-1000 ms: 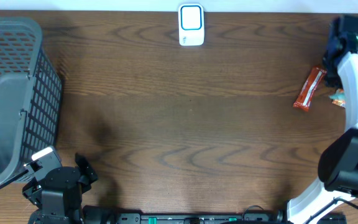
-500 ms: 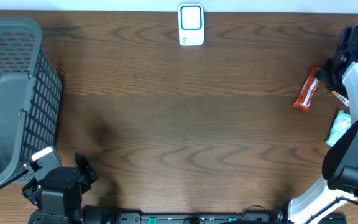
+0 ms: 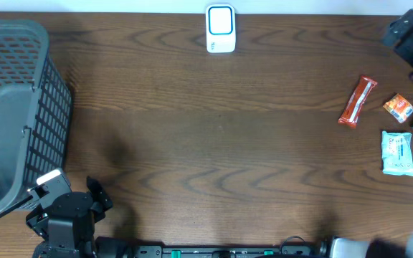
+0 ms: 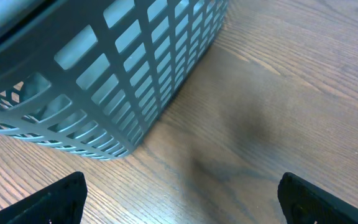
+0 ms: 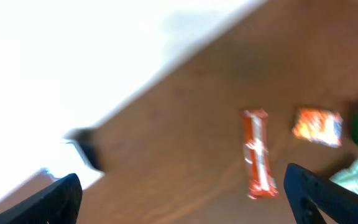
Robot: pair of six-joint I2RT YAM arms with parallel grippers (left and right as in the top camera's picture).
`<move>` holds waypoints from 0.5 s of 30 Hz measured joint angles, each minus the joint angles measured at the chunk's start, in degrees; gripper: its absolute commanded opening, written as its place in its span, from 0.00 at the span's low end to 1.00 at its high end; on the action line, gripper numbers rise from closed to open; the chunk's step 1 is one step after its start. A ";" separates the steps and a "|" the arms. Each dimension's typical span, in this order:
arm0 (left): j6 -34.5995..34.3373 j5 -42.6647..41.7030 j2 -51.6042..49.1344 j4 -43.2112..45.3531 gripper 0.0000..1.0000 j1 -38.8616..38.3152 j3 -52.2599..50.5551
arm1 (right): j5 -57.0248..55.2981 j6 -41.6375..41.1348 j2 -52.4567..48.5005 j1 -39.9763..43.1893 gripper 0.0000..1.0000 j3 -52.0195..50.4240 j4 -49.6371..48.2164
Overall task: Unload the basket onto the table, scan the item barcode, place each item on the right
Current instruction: 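Carry the wipes pack to the right table edge and release it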
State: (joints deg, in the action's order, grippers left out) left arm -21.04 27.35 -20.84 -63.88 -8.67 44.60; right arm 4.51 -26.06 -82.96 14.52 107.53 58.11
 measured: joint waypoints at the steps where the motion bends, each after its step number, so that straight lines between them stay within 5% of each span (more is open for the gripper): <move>1: 0.00 0.00 0.00 0.02 0.98 0.00 0.00 | 0.37 0.02 3.04 -0.09 0.99 0.26 0.02; 15: 0.02 0.00 0.00 0.00 0.98 0.00 0.00 | 0.70 1.38 25.66 -0.09 0.99 0.79 6.82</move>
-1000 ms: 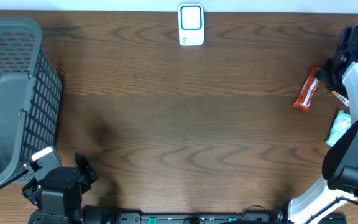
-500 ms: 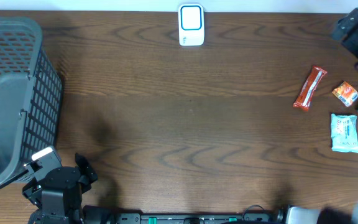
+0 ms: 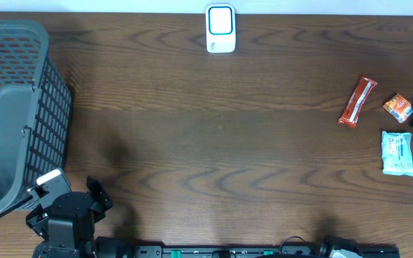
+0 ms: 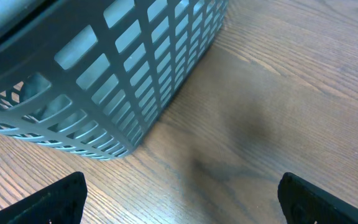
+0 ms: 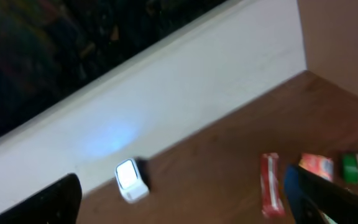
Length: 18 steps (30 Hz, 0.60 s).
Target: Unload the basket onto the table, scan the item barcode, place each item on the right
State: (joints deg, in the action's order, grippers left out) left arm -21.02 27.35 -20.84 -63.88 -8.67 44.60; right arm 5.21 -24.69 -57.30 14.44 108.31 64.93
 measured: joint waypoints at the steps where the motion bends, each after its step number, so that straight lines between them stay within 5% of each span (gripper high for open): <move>1: -0.02 0.00 0.00 0.02 0.98 0.00 0.00 | -0.20 0.63 1.22 0.00 0.99 -0.02 1.77; 9: -0.02 0.00 0.00 0.02 0.98 0.00 0.00 | -7.30 3.72 16.00 -3.28 0.99 -6.34 10.29; 18: -0.02 0.00 0.00 0.02 0.98 0.00 0.00 | -14.67 4.48 38.58 -9.57 0.99 -27.85 0.11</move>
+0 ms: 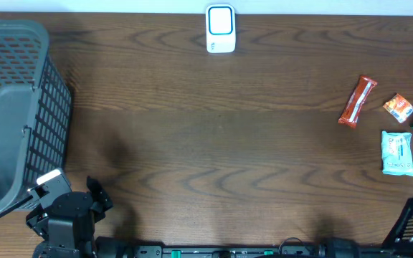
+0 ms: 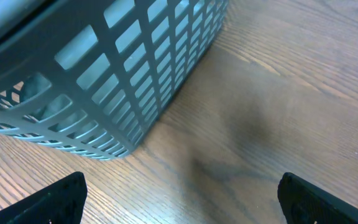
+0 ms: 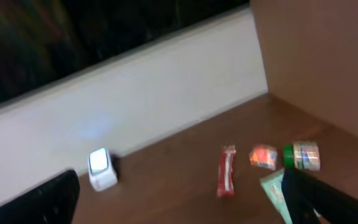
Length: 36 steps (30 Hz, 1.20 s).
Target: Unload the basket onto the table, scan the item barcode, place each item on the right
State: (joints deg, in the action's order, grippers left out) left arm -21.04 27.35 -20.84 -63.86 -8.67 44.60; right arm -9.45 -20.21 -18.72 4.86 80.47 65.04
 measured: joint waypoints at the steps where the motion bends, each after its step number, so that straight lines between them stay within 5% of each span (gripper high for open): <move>1: 0.00 0.00 0.00 -0.02 0.98 0.00 0.00 | -0.50 0.13 2.05 -0.37 0.99 -3.37 -3.32; 18: 0.00 0.00 0.00 0.00 0.98 0.00 0.00 | 6.08 0.94 8.28 -0.98 0.99 -55.76 -65.07; 36: 0.00 -0.02 0.00 0.00 0.98 0.00 0.00 | 4.61 0.92 17.90 -4.61 0.99 -78.66 -72.32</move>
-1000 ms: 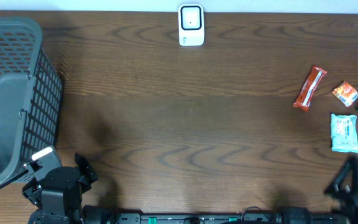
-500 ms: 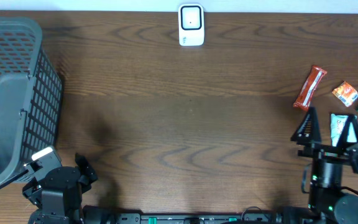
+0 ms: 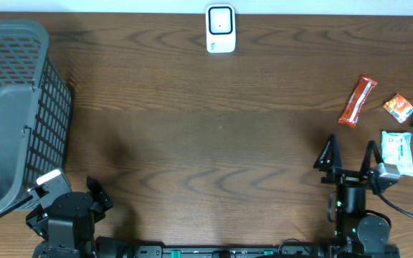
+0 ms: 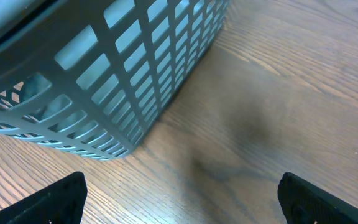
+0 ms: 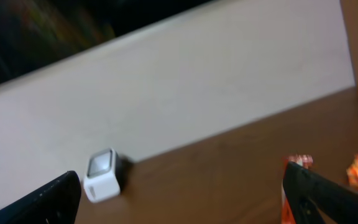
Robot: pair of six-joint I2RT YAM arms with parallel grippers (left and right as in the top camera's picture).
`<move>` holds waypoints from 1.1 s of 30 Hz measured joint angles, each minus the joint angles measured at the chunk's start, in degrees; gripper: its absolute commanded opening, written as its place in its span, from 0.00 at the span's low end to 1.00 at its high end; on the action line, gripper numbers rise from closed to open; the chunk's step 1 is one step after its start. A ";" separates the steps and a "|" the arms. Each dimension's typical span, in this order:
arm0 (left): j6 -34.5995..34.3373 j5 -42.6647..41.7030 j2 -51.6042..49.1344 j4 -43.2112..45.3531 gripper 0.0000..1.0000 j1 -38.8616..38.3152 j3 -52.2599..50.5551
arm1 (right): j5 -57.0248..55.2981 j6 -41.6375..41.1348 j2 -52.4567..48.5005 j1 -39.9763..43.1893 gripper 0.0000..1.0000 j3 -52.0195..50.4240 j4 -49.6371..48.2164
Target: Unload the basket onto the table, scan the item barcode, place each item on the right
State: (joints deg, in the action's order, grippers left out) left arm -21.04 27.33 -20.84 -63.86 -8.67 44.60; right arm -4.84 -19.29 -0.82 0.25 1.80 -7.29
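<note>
The white scanner (image 3: 220, 29) stands at the far edge of the table, middle, and shows small in the right wrist view as the scanner (image 5: 101, 175). Items lie at the right: a red snack bar (image 3: 357, 101), an orange packet (image 3: 399, 107), a green-capped bottle and a pale blue wipes pack (image 3: 397, 153). My right gripper (image 3: 350, 155) stands open and empty just left of the wipes pack, pointing towards the scanner. My left gripper (image 4: 182, 205) is open over bare wood at the front left, beside the basket.
A grey plastic basket (image 3: 13, 107) fills the left end of the table, and its lattice wall (image 4: 123, 74) is close in front of the left fingers. A white wall runs behind the table's far edge.
My right arm was at the table's front right corner, half out of the overhead view. Now it stands further in, just left of the wipes pack, aimed lower. The left arm is unchanged.
My right arm was first at the far right, over the items, then nearly out of the overhead view at the right edge. It then showed at the front right corner, and now stands left of the wipes pack. The items, scanner and left arm stayed put.
</note>
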 measured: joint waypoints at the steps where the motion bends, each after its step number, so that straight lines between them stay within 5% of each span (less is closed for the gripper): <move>1: 0.00 0.00 0.00 -0.02 0.98 0.00 0.00 | -0.09 0.02 0.04 0.00 0.99 -0.46 1.11; 9: 0.00 0.02 0.00 -0.04 0.98 0.00 0.00 | -2.54 0.00 0.13 -0.94 0.99 -1.40 10.45; 33: 0.00 0.02 0.00 -0.02 0.98 0.00 0.00 | -2.73 0.02 0.13 -1.90 0.99 -1.40 10.54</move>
State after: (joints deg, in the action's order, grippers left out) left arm -21.04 27.35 -20.84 -63.88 -8.67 44.60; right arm -7.57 -19.27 -0.69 -1.65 0.40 3.25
